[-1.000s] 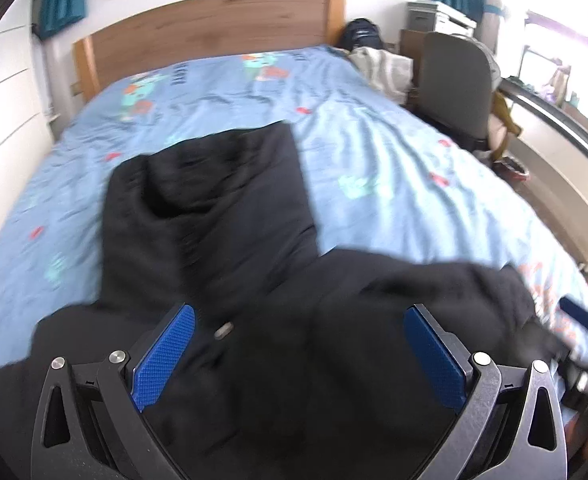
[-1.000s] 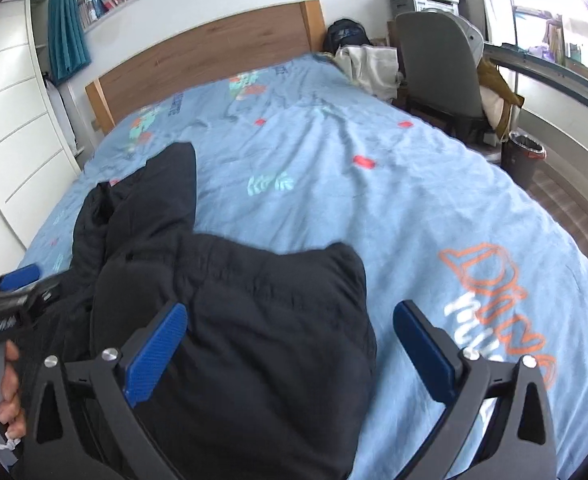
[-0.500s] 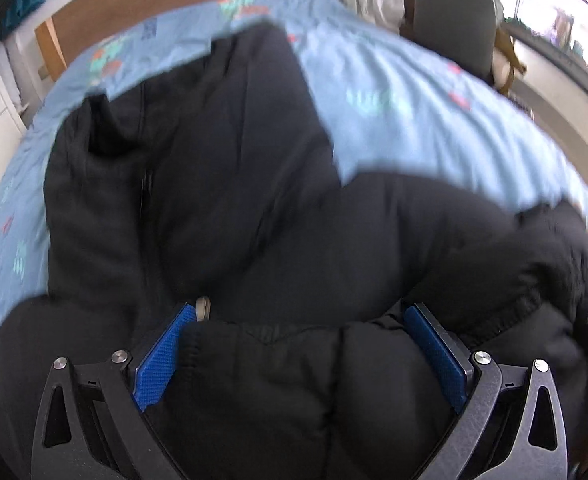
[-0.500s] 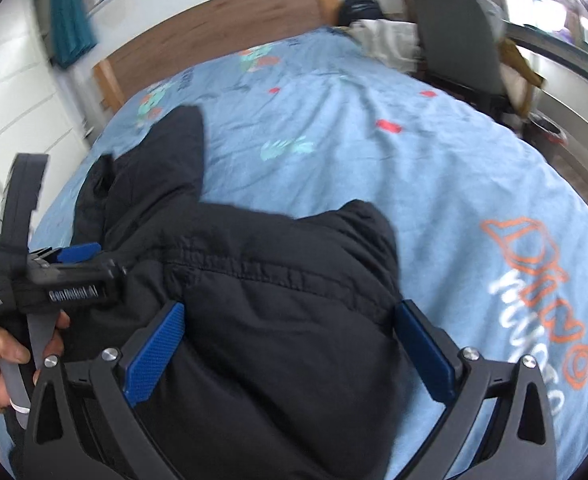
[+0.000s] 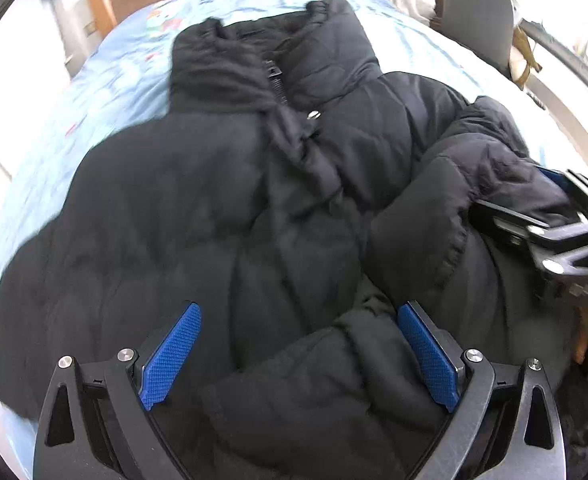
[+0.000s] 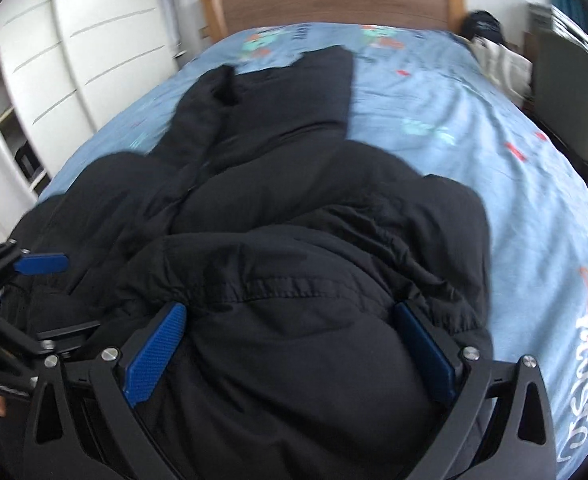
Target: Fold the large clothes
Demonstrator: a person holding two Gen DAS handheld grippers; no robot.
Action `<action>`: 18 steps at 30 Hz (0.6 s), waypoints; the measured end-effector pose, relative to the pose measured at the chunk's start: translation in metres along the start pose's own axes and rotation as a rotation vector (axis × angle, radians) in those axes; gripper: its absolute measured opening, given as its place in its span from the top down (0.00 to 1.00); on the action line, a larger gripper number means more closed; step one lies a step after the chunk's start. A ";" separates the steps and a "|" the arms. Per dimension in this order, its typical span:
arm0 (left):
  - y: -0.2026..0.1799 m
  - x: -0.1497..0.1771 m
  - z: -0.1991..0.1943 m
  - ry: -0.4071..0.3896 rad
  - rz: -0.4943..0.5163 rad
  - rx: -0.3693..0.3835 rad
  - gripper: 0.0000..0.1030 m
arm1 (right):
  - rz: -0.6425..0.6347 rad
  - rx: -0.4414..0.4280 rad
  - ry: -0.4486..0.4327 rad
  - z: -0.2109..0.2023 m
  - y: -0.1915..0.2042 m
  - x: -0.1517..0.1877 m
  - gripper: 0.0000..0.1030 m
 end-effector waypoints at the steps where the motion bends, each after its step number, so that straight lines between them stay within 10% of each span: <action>1: 0.003 0.007 -0.011 -0.007 -0.017 0.009 0.05 | -0.008 0.002 0.002 -0.001 0.003 0.001 0.00; 10: -0.022 -0.005 -0.071 -0.148 0.061 0.026 0.05 | 0.027 0.047 -0.092 -0.056 -0.017 -0.014 0.00; 18: -0.053 -0.003 -0.008 -0.069 0.087 0.027 0.05 | 0.008 0.078 -0.014 -0.059 -0.042 0.019 0.00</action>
Point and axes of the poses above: each gripper's, at about its wrist camera, not at the fingertips, and z roughly the way its jaws point, y to its left, x to its underside, the point moved 7 cm from there along z, roughly the way its jaws point, and after that the axes turned 10 degrees about z, right-handed, at the moved point
